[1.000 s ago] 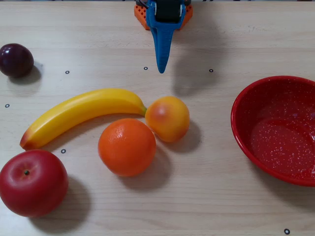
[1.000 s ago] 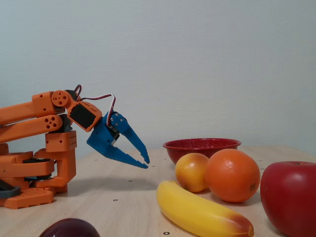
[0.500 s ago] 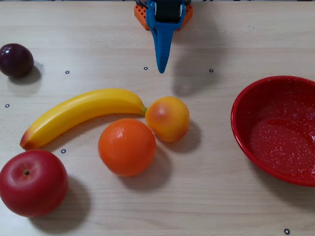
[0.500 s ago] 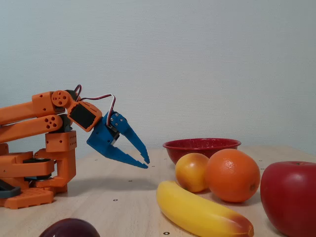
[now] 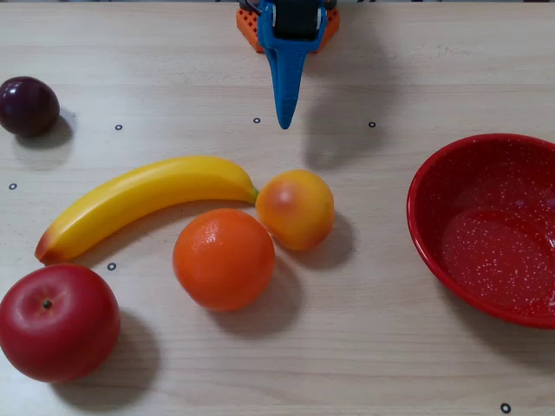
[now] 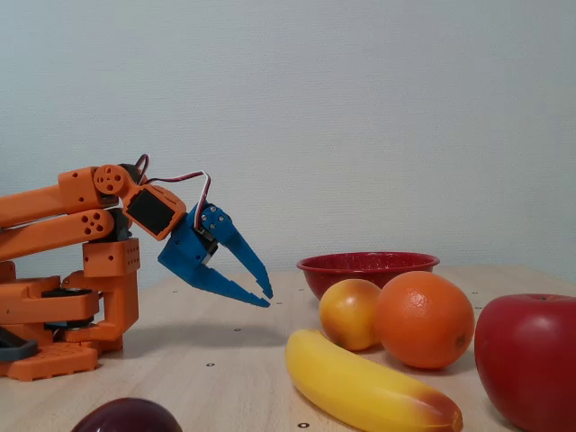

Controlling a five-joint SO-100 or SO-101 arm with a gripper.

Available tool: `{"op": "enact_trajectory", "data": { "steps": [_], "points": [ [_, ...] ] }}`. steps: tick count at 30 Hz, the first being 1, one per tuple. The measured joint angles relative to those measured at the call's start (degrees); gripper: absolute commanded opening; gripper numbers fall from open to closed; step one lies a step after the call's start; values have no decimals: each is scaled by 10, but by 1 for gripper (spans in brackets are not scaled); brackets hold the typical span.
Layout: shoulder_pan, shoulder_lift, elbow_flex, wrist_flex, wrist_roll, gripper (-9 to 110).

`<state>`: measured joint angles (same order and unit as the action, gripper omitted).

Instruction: Put plum in the red bowl.

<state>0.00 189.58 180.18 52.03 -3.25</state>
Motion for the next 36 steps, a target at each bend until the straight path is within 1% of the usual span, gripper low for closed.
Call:
{"op": "enact_trajectory", "data": {
  "steps": [11, 15, 17, 21, 23, 24, 36],
  "points": [
    [0, 0, 0, 0, 0, 0],
    [0, 0, 0, 0, 0, 3],
    [0, 0, 0, 0, 0, 0],
    [0, 0, 0, 0, 0, 0],
    [0, 0, 0, 0, 0, 2],
    [0, 0, 0, 0, -3, 0],
    [-6, 0, 0, 0, -14, 0]
  ]
}}
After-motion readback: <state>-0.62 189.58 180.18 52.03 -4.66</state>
